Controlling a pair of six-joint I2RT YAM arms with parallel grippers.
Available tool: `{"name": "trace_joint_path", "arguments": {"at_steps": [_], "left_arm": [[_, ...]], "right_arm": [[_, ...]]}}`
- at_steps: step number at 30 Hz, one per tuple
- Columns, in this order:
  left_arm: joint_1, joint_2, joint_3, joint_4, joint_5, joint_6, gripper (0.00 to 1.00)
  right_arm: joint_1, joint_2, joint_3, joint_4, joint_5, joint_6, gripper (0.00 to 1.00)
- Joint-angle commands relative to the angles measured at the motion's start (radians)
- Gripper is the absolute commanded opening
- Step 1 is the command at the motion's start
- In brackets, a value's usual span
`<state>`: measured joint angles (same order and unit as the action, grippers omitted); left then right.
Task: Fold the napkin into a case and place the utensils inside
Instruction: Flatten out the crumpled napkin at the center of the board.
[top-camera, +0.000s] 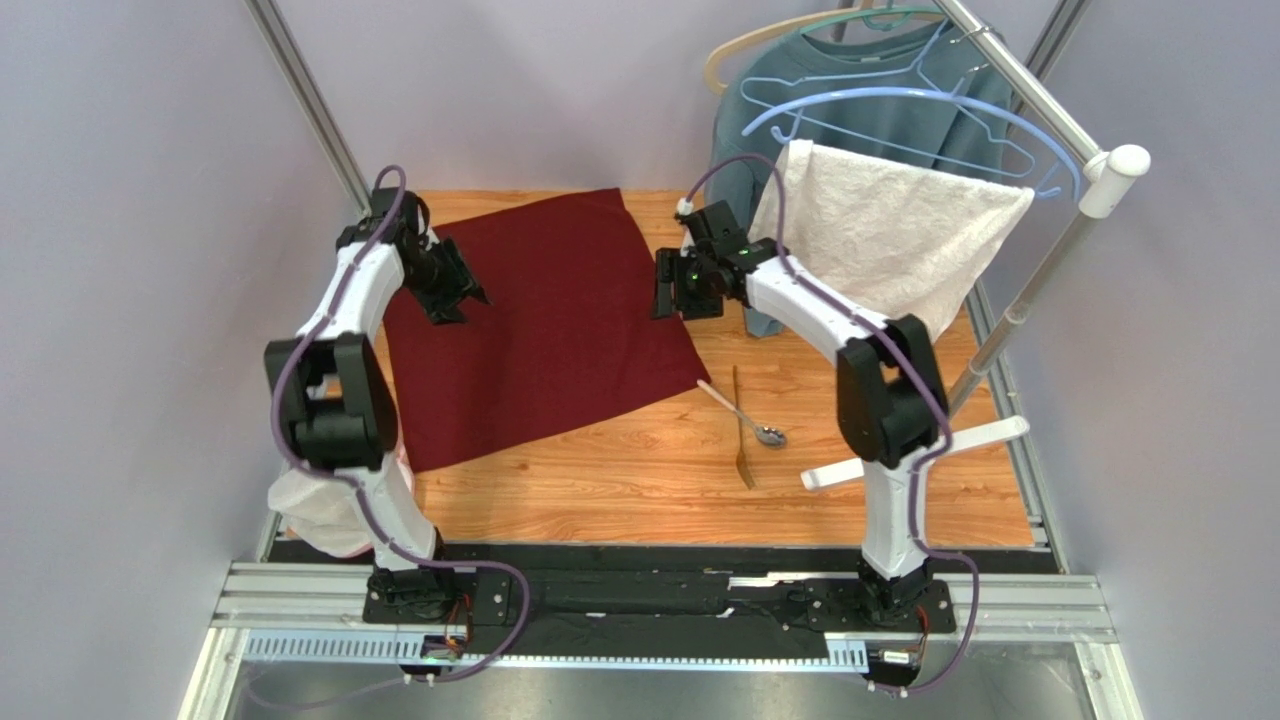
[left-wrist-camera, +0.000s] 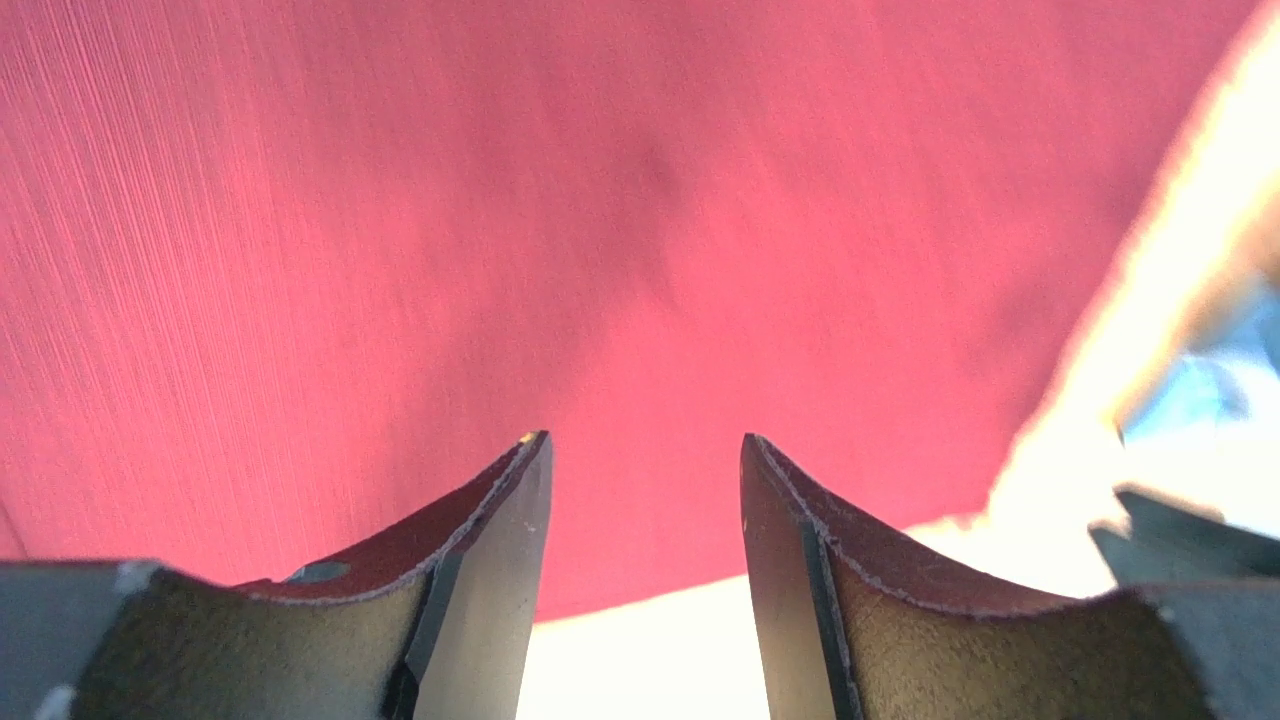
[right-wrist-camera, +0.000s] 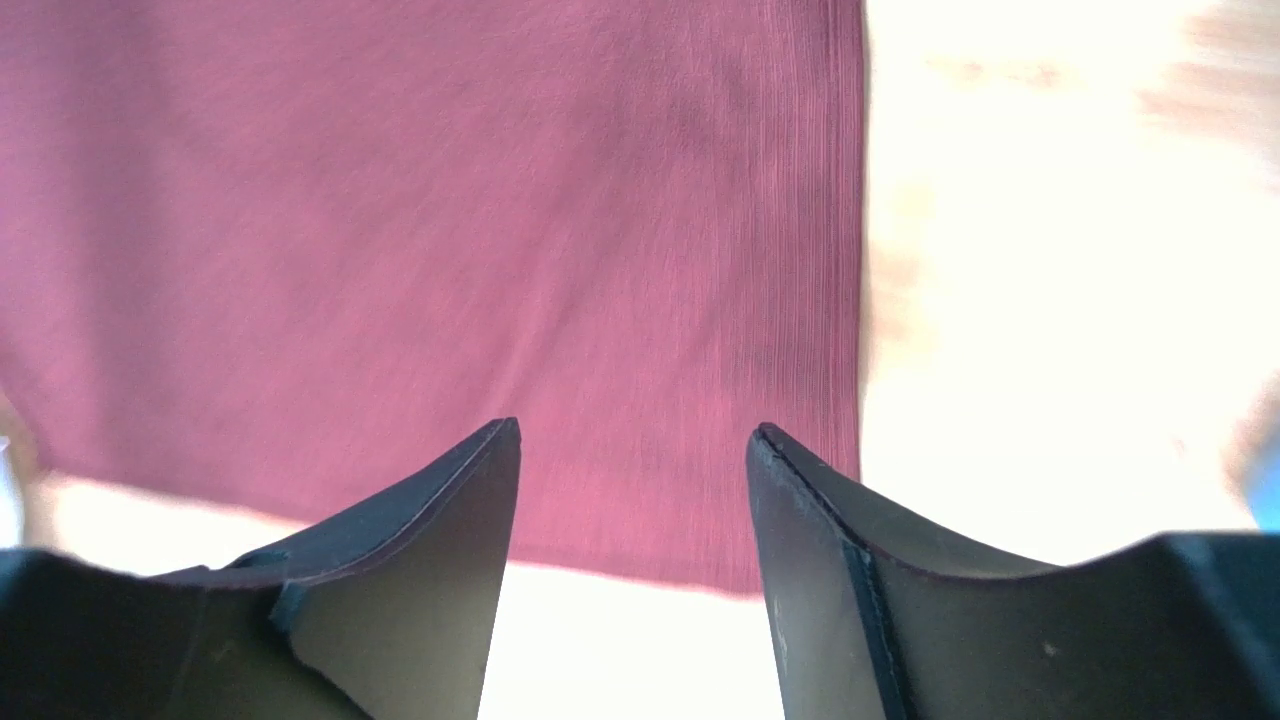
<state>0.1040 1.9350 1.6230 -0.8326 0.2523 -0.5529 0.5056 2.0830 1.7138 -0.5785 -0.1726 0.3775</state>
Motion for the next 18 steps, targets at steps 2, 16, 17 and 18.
{"name": "trace_joint_path", "arguments": {"at_steps": [2, 16, 17, 18], "left_arm": [[-0.012, -0.384, -0.319, 0.115, 0.044, -0.005, 0.59], [0.019, -0.806, -0.615, -0.065, -0.035, -0.058, 0.59], [0.023, -0.823, -0.636, -0.062, -0.031, -0.065, 0.59], [0.025, -0.841, -0.644, -0.06, -0.024, -0.068, 0.59]], "right_arm": [[0.002, -0.164, -0.128, -0.018, 0.065, -0.015, 0.51], [0.004, -0.067, -0.118, -0.093, 0.255, -0.068, 0.27], [0.002, -0.058, -0.117, -0.095, 0.249, -0.063, 0.27], [0.002, -0.055, -0.118, -0.095, 0.243, -0.06, 0.27]]}}
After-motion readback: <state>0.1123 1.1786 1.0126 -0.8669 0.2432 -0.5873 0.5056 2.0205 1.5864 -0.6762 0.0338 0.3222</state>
